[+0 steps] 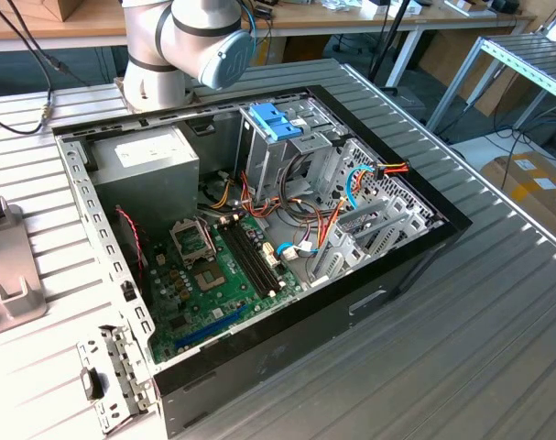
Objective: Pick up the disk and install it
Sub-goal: 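Pick up the disk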
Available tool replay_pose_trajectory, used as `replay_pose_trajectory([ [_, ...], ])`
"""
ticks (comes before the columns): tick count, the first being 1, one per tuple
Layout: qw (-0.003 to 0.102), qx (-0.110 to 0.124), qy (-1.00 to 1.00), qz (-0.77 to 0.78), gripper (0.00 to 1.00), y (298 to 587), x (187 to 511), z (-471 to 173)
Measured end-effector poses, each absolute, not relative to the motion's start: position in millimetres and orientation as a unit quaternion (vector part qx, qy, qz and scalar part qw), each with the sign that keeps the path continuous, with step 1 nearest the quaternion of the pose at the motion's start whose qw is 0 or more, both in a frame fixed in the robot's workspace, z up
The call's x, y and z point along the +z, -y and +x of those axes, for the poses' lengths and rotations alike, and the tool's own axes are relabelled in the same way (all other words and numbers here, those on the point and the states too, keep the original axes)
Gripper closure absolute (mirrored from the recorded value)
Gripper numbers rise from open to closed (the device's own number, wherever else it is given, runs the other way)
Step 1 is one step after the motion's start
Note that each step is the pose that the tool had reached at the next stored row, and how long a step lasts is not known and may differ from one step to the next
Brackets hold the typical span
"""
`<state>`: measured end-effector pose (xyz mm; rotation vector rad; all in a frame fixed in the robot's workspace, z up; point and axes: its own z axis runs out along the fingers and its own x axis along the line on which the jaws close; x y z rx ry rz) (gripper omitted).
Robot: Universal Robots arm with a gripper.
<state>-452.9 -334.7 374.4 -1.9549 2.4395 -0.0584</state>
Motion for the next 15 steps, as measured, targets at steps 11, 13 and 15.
replay_pose_trajectory([
  [11, 0.008, -0.018, -0.749, -0.663, 0.89, 334.7, 374.4, -452.9],
  [13, 0.009, -0.018, -0.743, -0.669, 0.89, 334.7, 374.4, -452.9],
  [15, 0.009, -0.018, -0.735, -0.677, 0.89, 334.7, 374.4, -452.9],
])
